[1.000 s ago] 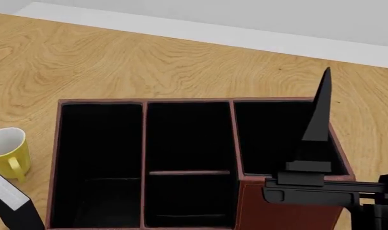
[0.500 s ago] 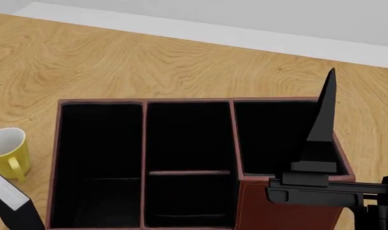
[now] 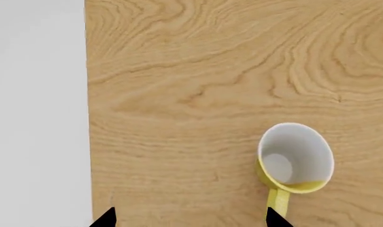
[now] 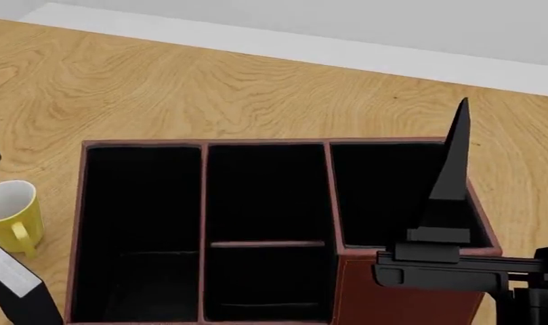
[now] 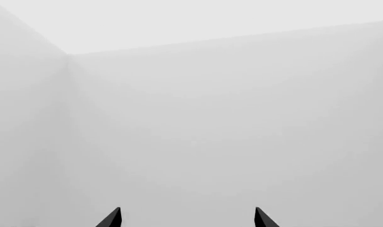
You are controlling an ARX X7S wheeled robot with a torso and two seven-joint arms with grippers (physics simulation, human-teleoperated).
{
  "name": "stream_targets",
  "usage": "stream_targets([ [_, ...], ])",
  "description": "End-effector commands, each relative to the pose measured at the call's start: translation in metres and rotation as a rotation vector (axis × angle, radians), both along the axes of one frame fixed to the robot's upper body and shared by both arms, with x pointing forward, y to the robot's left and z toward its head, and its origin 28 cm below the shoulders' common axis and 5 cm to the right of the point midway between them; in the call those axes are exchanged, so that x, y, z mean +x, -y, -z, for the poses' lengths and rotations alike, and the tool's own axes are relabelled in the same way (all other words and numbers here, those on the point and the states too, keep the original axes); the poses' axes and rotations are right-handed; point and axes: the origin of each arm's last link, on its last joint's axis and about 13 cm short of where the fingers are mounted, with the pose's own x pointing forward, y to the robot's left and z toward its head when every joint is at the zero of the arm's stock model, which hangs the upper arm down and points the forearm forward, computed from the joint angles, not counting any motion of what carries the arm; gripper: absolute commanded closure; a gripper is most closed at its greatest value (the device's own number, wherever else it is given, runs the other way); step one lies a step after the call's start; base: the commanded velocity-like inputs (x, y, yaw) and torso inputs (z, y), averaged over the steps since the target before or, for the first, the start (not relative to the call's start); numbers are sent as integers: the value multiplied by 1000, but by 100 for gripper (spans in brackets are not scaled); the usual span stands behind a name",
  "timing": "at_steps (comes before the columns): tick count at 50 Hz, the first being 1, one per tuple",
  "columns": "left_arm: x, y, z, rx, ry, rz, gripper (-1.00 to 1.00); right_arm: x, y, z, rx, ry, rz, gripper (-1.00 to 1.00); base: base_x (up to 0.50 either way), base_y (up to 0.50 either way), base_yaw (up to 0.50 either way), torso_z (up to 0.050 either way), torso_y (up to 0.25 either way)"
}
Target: Pick up the book and place it in the back compartment of the caddy.
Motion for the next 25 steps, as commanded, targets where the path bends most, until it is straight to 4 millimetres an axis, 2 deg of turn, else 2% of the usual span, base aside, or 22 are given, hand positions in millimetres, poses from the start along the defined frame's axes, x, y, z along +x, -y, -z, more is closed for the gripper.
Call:
stream_targets([
  [1, 1, 16, 8, -86, 12, 86, -100, -3, -1, -1, 4, 10, 7, -100, 0, 0, 0, 0, 0],
  [25, -1, 25, 34, -99, -34, 122, -100, -4, 0, -1, 11, 14, 7, -100, 0, 0, 0, 0, 0],
])
